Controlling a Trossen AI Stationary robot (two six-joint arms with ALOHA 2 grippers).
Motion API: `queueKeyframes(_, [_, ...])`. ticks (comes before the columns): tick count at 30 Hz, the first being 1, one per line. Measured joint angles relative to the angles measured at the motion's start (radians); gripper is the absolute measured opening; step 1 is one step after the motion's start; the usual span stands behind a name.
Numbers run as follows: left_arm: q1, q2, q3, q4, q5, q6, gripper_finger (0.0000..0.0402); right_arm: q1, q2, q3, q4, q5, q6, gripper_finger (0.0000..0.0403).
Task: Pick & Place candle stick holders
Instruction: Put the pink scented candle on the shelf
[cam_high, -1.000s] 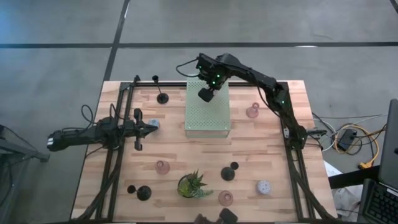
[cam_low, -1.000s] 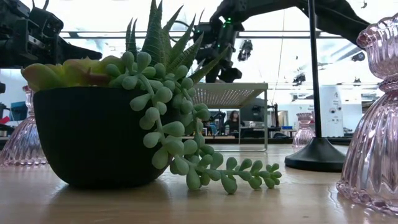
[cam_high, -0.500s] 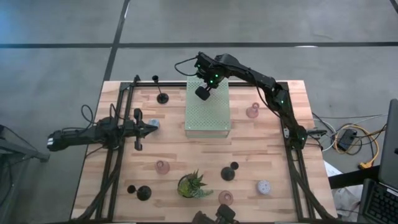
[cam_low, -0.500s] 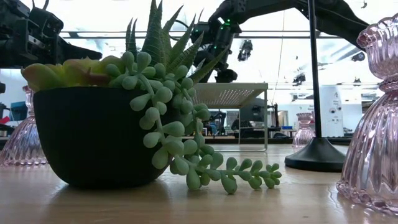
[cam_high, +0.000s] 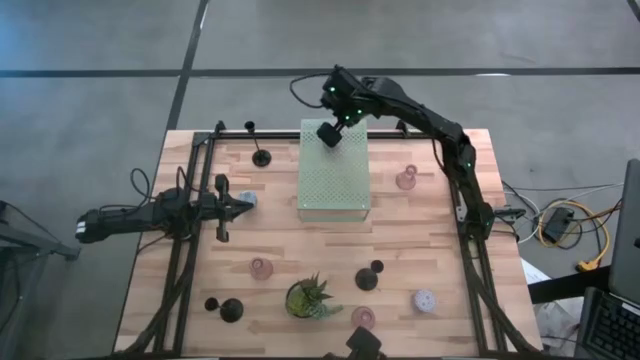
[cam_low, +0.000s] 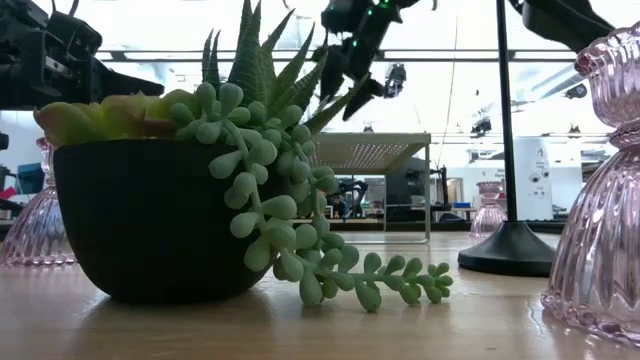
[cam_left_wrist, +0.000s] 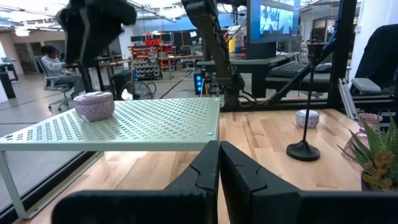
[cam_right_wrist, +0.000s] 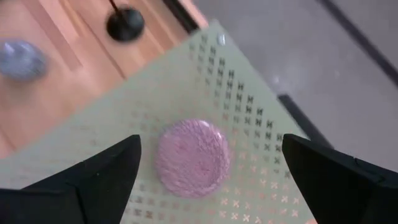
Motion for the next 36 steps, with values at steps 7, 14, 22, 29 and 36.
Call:
queueKeyframes(7, [0.000,0.000,0.000,0.000,0.000,0.000,0.0019,0.072,-0.006,0.000,0.036,-0.046,0.058,0.0384])
queueKeyframes(14, [0.000,0.000,0.000,0.000,0.000,0.000,0.0019,0.109,0.012,-0.001,-0.009,-0.046,0.179,0.0349])
queueKeyframes(22, [0.000,0.000,0.000,0.000,0.000,0.000,0.0019,0.108,0.019,-0.025,-0.013,-0.048,0.147,0.0211])
queueKeyframes(29, [0.000,0.000,0.000,0.000,0.000,0.000,0.0019,0.108,0.019,-0.073,-0.011,-0.056,0.141,0.0091])
queueKeyframes(36, [0.000,0.000,0.000,0.000,0.000,0.000,0.0019,0.104,0.020,-0.133,0.025,-0.080,0.118,0.0013])
